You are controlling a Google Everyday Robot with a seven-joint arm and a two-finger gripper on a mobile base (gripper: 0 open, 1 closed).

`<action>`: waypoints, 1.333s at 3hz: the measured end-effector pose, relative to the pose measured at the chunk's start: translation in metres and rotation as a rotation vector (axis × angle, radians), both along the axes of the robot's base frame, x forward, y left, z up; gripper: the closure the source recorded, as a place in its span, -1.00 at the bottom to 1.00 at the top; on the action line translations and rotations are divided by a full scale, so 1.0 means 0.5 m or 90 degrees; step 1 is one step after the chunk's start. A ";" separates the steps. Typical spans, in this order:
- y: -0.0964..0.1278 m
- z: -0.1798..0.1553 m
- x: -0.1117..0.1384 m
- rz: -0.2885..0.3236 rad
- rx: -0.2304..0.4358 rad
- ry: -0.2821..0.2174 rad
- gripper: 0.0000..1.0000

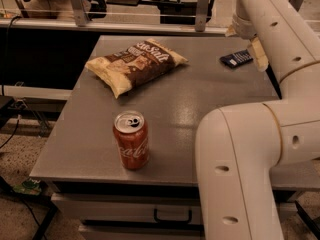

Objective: Move rxbar blueberry near brown chip bag

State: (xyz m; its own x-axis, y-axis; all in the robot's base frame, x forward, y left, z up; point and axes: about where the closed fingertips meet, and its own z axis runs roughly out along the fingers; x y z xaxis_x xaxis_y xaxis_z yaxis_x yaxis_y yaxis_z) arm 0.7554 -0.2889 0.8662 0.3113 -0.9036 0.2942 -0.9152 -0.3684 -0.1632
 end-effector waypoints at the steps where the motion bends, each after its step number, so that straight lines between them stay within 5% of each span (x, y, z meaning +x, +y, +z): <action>1: 0.008 -0.032 0.015 0.027 -0.013 0.017 -1.00; 3: 0.016 -0.057 0.027 0.053 -0.032 0.035 -1.00; 4: 0.015 -0.071 0.027 0.063 -0.044 0.051 -0.53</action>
Offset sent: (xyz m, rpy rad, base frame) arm 0.0367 -0.0088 0.0018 -0.0462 0.1522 0.0681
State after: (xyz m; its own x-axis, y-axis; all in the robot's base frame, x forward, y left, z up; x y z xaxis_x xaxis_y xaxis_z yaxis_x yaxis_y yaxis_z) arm 0.7687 -0.2813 0.8304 0.4233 -0.8458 0.3245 -0.8828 -0.4656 -0.0619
